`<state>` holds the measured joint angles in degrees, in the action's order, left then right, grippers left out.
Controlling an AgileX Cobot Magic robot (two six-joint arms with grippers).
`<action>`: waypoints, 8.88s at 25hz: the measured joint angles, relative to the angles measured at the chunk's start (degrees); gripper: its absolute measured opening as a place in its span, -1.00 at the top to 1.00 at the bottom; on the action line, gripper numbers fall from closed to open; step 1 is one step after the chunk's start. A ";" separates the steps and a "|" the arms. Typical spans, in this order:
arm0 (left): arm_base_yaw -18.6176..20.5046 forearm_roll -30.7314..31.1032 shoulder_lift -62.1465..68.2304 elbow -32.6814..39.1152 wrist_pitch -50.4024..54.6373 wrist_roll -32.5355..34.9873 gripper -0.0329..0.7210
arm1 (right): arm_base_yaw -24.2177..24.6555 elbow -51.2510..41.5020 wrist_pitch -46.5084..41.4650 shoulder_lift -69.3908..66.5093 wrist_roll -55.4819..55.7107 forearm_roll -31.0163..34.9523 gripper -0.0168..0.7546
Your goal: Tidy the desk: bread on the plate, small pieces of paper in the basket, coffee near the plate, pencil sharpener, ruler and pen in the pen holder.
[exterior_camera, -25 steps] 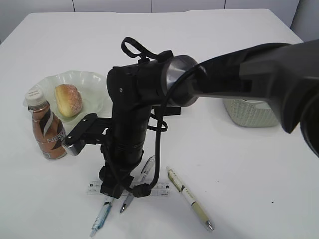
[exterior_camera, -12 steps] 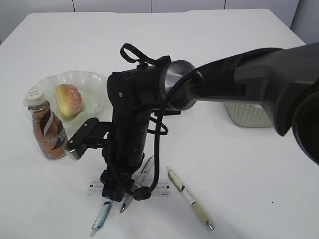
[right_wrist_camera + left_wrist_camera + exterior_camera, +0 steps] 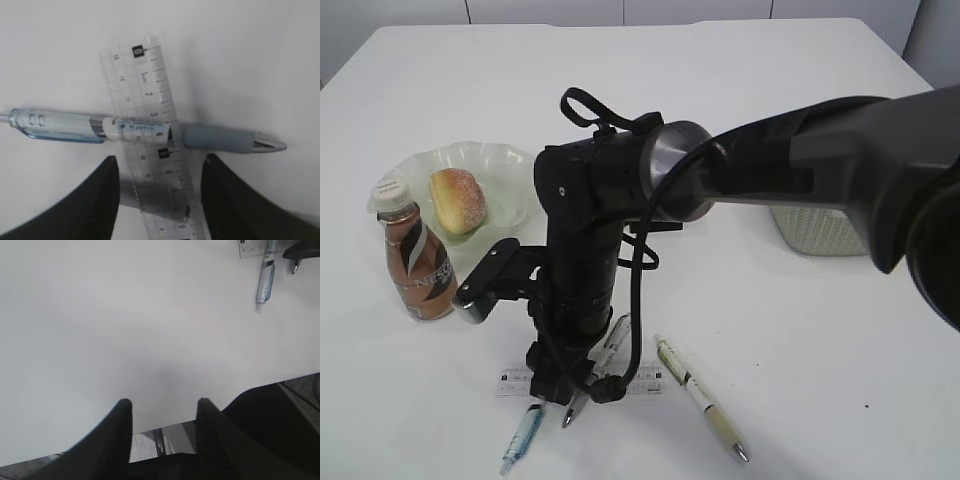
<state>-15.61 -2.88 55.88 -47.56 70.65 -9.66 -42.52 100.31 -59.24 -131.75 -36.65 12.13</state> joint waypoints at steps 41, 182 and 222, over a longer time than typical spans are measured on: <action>0.00 0.21 0.00 0.00 0.00 0.02 0.10 | 0.00 0.00 1.46 0.00 0.00 -1.01 -0.31; 0.00 4.53 0.00 0.00 -1.21 0.14 0.10 | 11.76 -29.00 98.59 21.52 18.32 4.98 0.16; 0.00 4.53 0.00 0.00 -3.86 0.14 0.10 | 16.42 -15.32 104.44 -1.30 17.98 9.06 0.16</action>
<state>-15.61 1.66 55.88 -47.56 66.79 -9.51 -26.10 84.99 45.20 -133.05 -18.67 21.19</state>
